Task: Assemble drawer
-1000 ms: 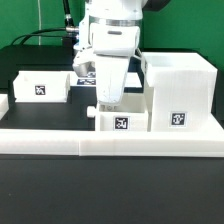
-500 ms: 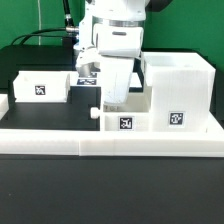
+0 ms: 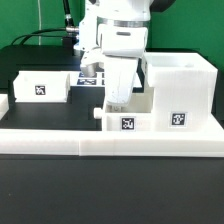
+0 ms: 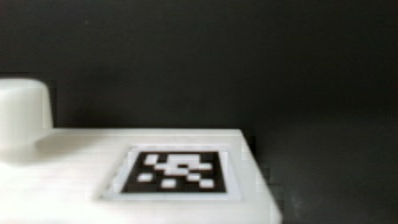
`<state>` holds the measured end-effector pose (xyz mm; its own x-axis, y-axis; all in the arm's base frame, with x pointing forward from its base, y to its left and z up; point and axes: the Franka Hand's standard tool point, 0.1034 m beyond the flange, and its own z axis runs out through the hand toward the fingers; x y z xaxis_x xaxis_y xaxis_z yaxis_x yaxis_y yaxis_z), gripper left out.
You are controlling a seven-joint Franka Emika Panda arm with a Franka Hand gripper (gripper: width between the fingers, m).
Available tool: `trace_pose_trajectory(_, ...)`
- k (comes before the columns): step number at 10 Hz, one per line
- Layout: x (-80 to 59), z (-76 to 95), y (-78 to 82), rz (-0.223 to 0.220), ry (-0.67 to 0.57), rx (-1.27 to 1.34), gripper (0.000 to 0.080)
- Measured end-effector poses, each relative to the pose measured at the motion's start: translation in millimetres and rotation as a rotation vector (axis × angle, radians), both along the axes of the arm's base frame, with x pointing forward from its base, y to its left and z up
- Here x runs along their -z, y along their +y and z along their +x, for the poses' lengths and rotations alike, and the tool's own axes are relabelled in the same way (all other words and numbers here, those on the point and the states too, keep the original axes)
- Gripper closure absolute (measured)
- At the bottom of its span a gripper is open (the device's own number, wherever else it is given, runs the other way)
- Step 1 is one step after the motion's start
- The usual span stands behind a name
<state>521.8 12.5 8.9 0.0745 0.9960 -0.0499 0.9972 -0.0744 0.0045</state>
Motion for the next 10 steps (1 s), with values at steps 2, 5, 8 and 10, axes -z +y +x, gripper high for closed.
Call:
trace_pose_trajectory(2, -1.8, 4.7, 1.5, -0.014, -0.009, -0.014, 0.0755)
trace_pose_trajectory(5, -1.2, 4.6, -0.3, -0.017, -0.020, -0.008, 0.0755)
trace_pose_trajectory(8, -0.5, 4.5, -0.5, -0.019, -0.018, -0.011, 0.0755)
trace_pose_trajectory(10, -3.2, 13.9, -1.0, -0.047, -0.023, -0.026, 0.0755)
